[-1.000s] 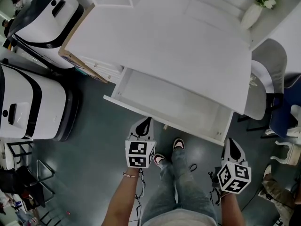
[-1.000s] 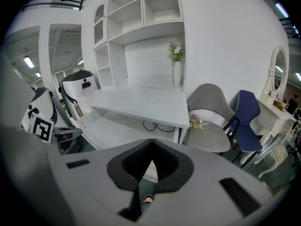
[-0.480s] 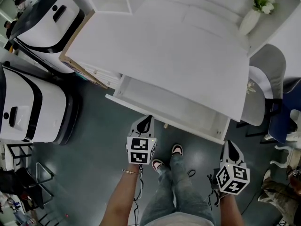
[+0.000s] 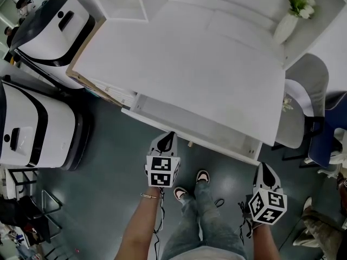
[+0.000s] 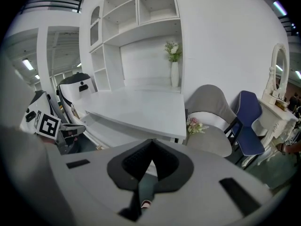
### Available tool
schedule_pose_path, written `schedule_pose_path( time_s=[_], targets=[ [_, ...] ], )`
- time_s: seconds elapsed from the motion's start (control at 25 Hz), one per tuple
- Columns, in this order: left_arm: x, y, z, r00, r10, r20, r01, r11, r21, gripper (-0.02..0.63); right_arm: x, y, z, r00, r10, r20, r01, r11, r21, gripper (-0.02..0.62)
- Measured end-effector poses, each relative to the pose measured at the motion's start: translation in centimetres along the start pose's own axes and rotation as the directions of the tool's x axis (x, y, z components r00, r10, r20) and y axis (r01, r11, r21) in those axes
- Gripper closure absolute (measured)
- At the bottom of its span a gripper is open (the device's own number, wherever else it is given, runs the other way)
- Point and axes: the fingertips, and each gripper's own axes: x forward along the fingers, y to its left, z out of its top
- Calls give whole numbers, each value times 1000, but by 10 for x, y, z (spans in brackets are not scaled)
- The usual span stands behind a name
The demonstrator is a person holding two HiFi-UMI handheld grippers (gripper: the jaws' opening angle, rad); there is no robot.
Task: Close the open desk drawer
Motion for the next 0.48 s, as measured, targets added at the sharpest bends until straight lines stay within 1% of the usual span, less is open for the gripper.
schedule_pose_path(
  time_s=[0.48],
  targets=[
    [24, 2, 18, 999, 23, 27, -22, 999, -39, 588, 19, -15, 9, 1000, -6, -13, 6, 1000, 3, 589]
  ],
)
